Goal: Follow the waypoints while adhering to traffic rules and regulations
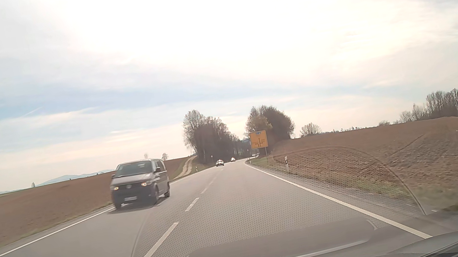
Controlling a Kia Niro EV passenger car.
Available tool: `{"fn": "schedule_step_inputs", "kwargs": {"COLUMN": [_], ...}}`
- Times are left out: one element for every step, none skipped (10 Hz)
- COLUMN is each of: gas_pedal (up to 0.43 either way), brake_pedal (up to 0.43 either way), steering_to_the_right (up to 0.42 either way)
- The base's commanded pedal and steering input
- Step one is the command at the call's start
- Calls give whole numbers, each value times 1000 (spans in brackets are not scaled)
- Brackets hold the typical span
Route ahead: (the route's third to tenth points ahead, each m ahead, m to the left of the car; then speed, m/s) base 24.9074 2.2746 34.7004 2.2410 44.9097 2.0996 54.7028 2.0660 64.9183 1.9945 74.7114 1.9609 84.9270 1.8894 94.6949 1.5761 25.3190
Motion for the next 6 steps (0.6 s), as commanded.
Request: {"fn": "schedule_step_inputs", "kwargs": {"gas_pedal": [169, 169, 169, 169, 169, 169], "brake_pedal": [0, 0, 0, 0, 0, 0], "steering_to_the_right": [2, 2, 2, 2, 2, 2]}}
